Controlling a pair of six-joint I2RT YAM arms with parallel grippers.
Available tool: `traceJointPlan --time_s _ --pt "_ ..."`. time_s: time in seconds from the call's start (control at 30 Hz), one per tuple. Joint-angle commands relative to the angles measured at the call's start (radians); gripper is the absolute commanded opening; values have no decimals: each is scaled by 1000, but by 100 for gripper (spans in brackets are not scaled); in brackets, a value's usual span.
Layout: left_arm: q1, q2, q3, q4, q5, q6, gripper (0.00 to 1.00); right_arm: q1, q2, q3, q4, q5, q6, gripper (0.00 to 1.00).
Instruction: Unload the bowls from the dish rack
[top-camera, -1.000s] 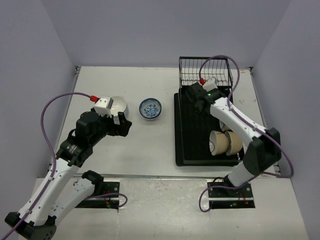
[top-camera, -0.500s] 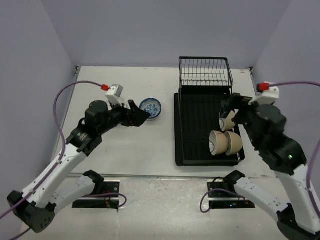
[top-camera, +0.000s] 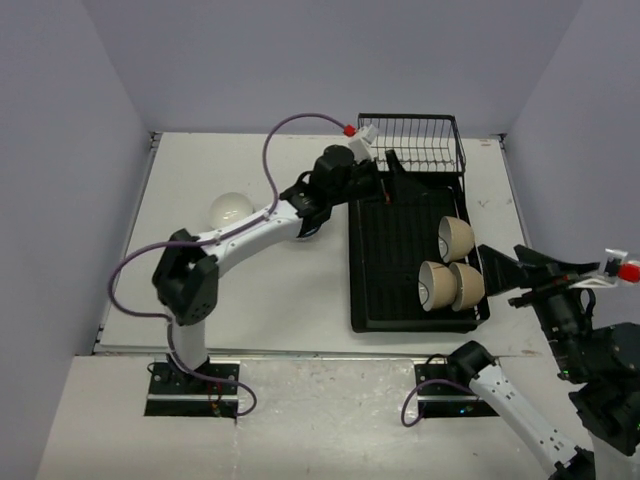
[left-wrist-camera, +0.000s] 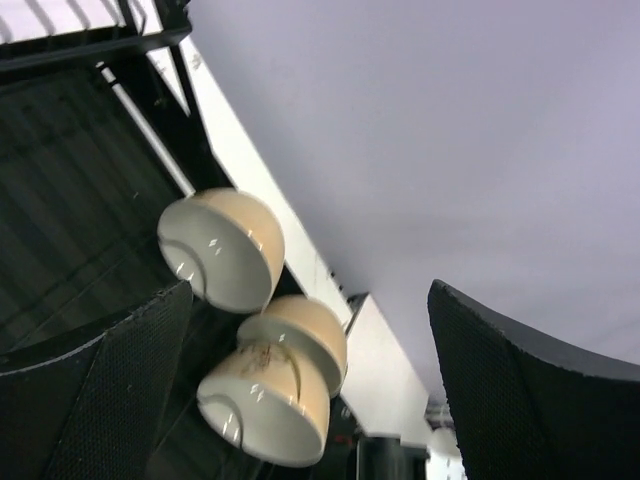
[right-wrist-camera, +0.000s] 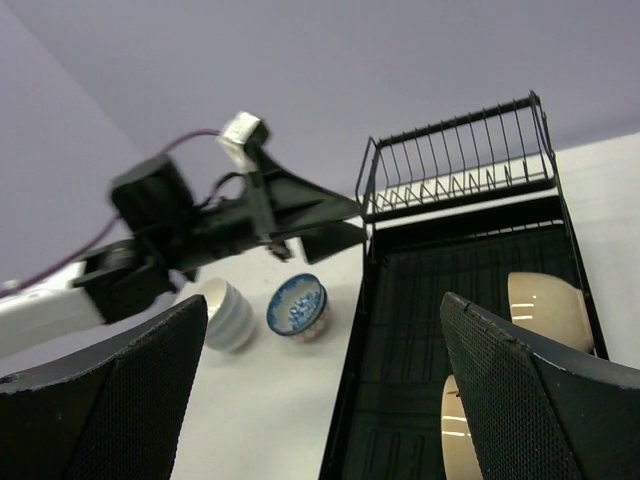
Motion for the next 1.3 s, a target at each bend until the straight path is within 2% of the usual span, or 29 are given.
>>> traceJointPlan --time_s 0.0,0.27,0.53,0.7,0.73,0.83,0.97,1.07,1.17,1.2,1.27 --pt "-27 159 201 29 34 -83 100 -2 -70 -41 65 -27 25 99" --pt "-95 435 488 -83 -13 -105 95 -2 -131 -84 66 16 8 99" --pt "-124 575 587 -103 -38 -161 93 0 -176 -91 63 36 -2 99" --pt "-127 589 566 -91 -52 -187 91 0 -190 -97 62 30 -7 99" --pt "-127 596 566 -65 -44 -195 88 0 -190 -98 62 31 -10 99" --pt "-129 625 572 5 -2 -243 69 0 -188 -104 63 28 -12 99" --pt "-130 674 615 53 56 -306 61 -2 -190 -112 65 30 -24 99" --pt "-130 688 610 93 83 -335 51 -2 -196 -120 66 36 -30 99" --pt "-130 697 610 108 94 -350 35 -2 -199 -124 70 36 -33 99" --pt "-130 699 610 116 97 -353 26 0 -201 -124 71 36 -33 99" --pt "-130 702 610 124 100 -361 18 -2 -201 -124 73 35 -33 99"
